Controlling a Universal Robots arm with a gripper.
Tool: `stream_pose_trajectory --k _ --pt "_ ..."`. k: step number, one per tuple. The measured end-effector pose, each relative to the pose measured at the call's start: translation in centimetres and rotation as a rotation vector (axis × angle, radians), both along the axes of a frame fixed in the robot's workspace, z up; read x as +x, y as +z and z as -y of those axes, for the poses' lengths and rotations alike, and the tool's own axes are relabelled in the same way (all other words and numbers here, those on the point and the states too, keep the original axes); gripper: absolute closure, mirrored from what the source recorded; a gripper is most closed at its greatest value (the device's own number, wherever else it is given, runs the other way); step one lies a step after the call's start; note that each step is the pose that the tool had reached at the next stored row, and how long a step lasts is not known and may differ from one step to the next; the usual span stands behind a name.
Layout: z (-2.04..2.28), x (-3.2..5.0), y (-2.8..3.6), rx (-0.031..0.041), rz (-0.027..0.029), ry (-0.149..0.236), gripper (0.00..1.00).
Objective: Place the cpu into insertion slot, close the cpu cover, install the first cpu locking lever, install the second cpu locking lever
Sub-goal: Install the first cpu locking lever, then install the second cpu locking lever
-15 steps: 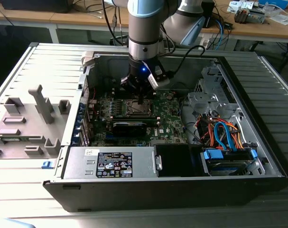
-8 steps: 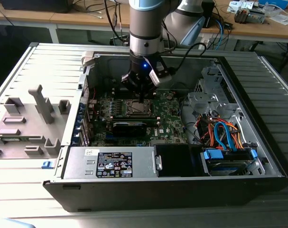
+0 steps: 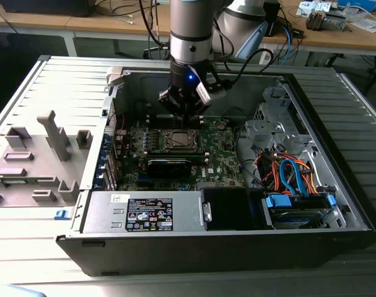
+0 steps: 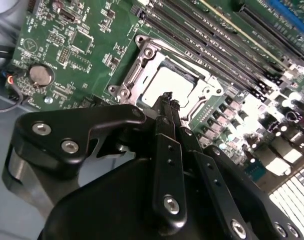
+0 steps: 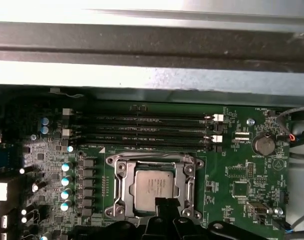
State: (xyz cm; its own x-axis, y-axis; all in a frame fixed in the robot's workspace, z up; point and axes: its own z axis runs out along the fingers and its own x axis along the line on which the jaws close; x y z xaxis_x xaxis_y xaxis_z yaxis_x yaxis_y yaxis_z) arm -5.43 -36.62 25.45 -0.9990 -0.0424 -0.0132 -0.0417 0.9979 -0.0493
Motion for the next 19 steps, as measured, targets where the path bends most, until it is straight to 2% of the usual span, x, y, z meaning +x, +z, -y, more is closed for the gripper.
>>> stream_pose_trajectory --k 4,19 --pt "0.01 0.00 0.93 0.0011 -0.0001 0.000 0.89" --pt "0.01 0.00 0.95 0.0052 -0.0001 0.000 0.89"
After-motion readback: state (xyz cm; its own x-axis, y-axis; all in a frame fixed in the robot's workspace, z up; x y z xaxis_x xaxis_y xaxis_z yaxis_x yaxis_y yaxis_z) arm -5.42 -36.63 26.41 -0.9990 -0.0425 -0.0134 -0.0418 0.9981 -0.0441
